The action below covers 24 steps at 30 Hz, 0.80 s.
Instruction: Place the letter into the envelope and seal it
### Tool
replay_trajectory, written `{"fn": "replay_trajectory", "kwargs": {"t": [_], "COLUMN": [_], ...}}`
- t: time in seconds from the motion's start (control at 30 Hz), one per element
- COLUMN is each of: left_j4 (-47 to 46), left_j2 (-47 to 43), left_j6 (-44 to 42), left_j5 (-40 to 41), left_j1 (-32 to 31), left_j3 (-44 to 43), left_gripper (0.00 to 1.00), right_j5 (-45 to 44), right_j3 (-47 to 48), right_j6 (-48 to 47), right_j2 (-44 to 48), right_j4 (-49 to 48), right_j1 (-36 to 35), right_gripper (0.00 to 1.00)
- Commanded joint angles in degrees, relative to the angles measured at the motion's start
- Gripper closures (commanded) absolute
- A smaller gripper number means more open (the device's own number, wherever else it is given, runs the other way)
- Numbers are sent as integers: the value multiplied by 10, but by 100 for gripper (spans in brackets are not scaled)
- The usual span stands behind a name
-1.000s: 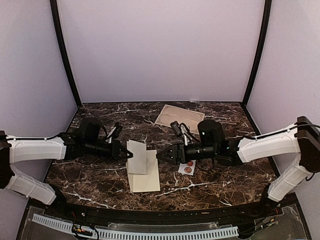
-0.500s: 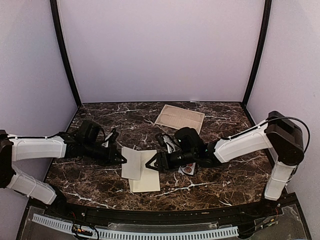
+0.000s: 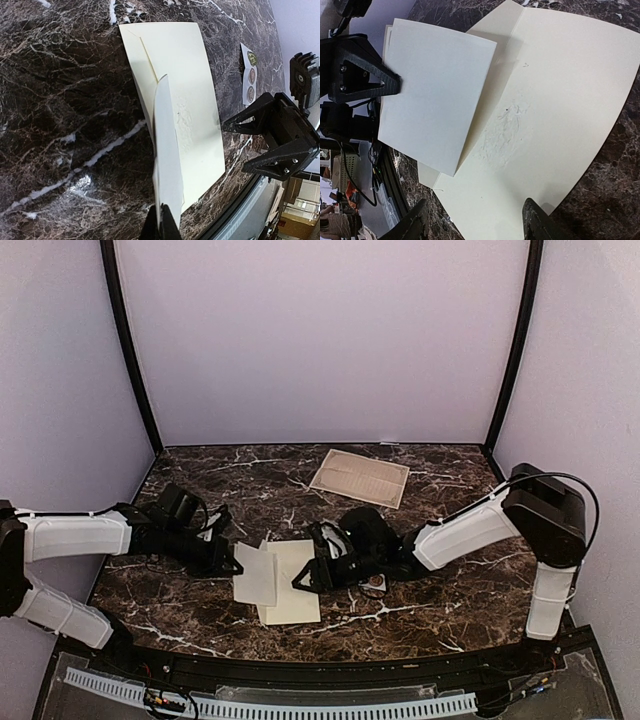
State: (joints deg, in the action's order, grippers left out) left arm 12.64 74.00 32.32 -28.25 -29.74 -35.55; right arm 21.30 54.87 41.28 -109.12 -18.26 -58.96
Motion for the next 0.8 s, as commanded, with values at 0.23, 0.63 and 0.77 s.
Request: {"fn": "replay_trajectory", "kwargs": {"t": [0.23, 0.63, 0.77], "left_j4": [30, -9, -6], "left_j2": [-5, 25, 31], "left_j6": [-20, -9, -11], "left_j5": [20, 3, 12], "left_j1": [6, 6, 6], "left_j3": [-13, 9, 11], "left_gripper": [100, 100, 100], "right_j5": [-9, -7, -7], "right_j3": [19, 26, 25], "right_j6": [10, 12, 13], "right_j2": [-28, -46, -45], "right_j4": [4, 7, 8], "right_j1": [-9, -12, -13], "right_gripper": [41, 42, 42]}}
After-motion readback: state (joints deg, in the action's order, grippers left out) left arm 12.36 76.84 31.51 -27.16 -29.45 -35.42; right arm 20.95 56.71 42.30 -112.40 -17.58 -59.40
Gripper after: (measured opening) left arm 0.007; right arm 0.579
